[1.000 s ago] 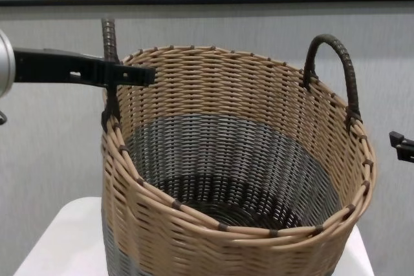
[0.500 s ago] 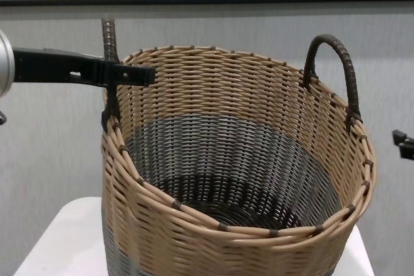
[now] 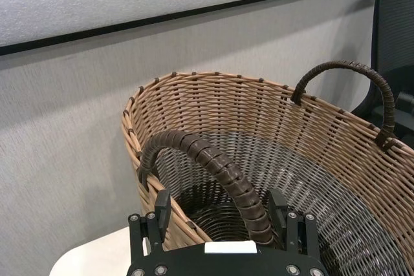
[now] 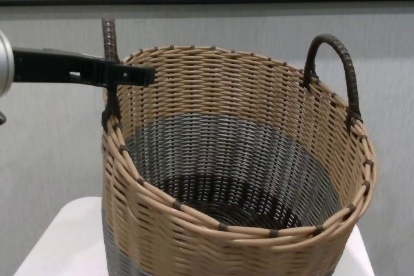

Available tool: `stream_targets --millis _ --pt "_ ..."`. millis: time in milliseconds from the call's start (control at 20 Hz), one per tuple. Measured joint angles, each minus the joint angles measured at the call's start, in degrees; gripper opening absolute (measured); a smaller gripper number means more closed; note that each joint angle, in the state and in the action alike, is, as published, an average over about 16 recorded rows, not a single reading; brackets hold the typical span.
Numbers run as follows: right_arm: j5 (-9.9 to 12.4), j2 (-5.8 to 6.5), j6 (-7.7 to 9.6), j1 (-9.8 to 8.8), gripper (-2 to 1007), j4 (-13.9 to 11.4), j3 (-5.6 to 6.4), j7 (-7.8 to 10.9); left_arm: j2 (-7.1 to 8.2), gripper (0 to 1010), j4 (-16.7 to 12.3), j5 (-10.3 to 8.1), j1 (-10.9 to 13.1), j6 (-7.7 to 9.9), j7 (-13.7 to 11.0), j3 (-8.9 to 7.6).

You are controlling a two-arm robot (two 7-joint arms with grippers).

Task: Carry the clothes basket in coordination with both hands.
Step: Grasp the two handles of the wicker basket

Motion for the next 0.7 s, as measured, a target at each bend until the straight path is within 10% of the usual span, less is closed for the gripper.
stream_targets --millis 350,700 --pt "-1.4 -0.56 -5.46 0.63 1001 -0.5 1.27 0.79 0.02 1002 0.0 -0.03 0.0 0.02 0.0 -0.01" --pt "1.5 -1.35 -10.56 0.75 1001 -2.5 1.90 5.31 0.03 1002 0.0 -0.06 0.0 0.03 0.0 -0.01"
